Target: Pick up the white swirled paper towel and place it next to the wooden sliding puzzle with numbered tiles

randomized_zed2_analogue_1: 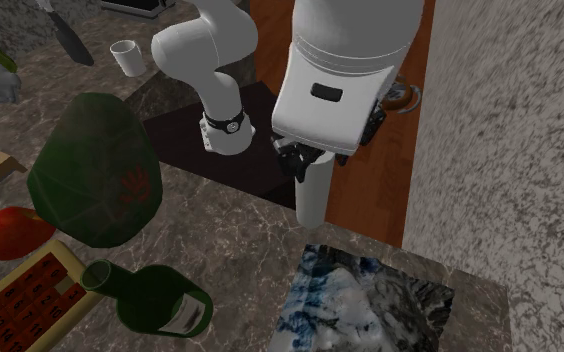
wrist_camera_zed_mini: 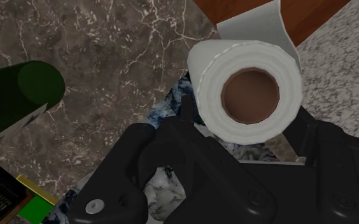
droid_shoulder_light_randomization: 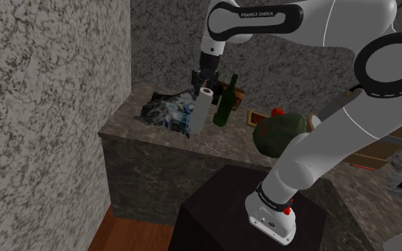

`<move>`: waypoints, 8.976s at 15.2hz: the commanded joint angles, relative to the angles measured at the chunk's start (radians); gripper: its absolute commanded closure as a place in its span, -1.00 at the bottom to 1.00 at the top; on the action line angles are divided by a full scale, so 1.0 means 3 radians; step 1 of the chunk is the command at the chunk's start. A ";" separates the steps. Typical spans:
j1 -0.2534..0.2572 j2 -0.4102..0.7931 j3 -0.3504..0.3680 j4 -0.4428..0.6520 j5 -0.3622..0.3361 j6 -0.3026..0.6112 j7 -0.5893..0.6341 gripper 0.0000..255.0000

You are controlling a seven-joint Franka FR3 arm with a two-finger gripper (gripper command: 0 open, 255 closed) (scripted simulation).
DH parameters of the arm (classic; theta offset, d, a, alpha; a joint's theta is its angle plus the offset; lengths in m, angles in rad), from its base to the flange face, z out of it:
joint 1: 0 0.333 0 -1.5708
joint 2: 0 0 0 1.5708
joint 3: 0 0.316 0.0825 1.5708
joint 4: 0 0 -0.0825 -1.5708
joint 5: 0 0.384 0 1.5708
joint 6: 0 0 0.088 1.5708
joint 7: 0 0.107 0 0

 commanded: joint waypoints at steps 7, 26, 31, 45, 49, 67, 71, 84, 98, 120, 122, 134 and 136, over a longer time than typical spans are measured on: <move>0.0002 -0.0015 0.0001 0.0347 -0.0004 -0.0363 0.0027 1.00; 0.0006 0.0146 -0.0007 0.1372 0.0006 -0.1226 0.0078 1.00; 0.0007 0.0237 -0.0012 0.1702 0.0014 -0.1464 0.0090 1.00; -0.0362 0.0398 -0.0580 0.2046 -0.0168 -0.1698 -0.0870 1.00; -0.0507 0.0554 -0.0793 0.2228 -0.0199 -0.1739 -0.1239 1.00; -0.1144 0.1414 -0.1402 0.2984 -0.0011 -0.1723 -0.2449 1.00; -0.1100 0.1297 -0.1385 0.2651 -0.0065 -0.1494 -0.2415 1.00; -0.1038 0.1080 -0.1351 0.1800 -0.0159 -0.0837 -0.2349 1.00; -0.1026 0.1041 -0.1342 0.1127 -0.0173 -0.0199 -0.2337 1.00; -0.1038 0.1190 -0.1343 0.0575 -0.0102 0.0486 -0.2388 1.00; -0.1038 0.1190 -0.1343 0.0575 -0.0102 0.0486 -0.2388 1.00; -0.1038 0.1151 -0.1347 0.0960 -0.0124 0.0066 -0.2372 -1.00; -0.1038 0.1152 -0.1347 0.0961 -0.0124 0.0066 -0.2372 -1.00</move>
